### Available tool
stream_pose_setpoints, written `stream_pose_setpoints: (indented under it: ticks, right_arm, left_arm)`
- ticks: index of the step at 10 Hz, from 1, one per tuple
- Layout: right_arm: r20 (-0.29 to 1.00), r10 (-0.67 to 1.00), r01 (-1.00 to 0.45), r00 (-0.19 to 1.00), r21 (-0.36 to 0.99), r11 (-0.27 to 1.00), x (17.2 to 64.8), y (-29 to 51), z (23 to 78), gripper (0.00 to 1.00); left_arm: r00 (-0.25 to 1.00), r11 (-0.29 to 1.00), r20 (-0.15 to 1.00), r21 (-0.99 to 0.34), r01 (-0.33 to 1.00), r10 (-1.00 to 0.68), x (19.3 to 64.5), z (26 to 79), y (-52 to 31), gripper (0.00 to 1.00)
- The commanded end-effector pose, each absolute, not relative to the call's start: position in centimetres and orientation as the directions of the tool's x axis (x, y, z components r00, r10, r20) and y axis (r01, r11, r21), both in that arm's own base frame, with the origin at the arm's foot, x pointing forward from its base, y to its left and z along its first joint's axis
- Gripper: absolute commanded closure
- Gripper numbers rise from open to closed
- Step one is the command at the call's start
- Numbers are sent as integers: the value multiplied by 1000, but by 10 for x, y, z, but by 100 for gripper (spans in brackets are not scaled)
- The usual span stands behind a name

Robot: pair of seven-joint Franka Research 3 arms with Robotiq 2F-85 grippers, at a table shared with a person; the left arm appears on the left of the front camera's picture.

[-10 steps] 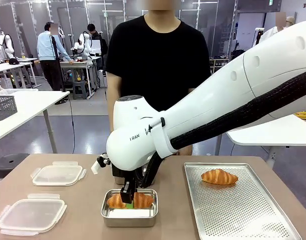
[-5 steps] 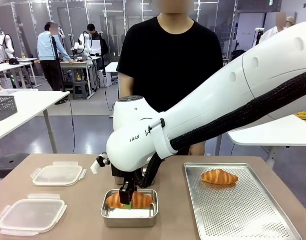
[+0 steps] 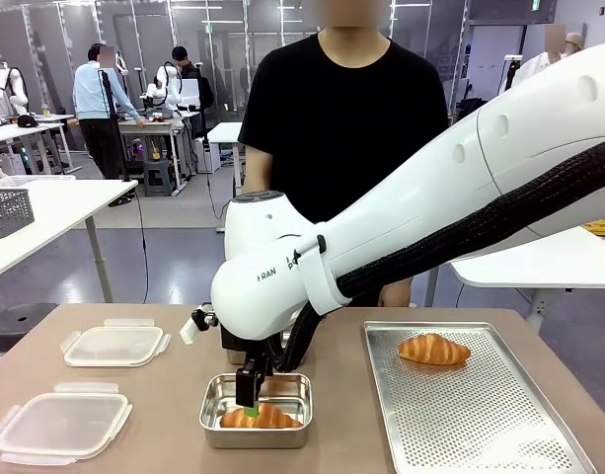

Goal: Place the bread into the airtight container.
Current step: Pick up a Butter Roll and place it into an empty Airtight Container.

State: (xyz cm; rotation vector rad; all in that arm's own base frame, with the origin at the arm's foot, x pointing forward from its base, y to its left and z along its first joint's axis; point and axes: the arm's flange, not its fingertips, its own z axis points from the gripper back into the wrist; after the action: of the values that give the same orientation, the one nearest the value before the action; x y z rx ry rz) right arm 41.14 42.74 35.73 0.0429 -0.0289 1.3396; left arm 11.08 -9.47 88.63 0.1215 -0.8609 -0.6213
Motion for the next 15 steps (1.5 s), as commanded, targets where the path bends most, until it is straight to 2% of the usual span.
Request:
stream_pose_setpoints:
  ticks: [1,15]
  right_arm:
    - [61,971,-973,232,9,232,410,423,354,0]
    - [44,972,-973,232,15,231,413,426,356,0]
  left_arm:
    - [469,815,686,343,467,-557,100,889,-96,0]
    - [469,815,686,343,467,-557,100,889,-96,0]
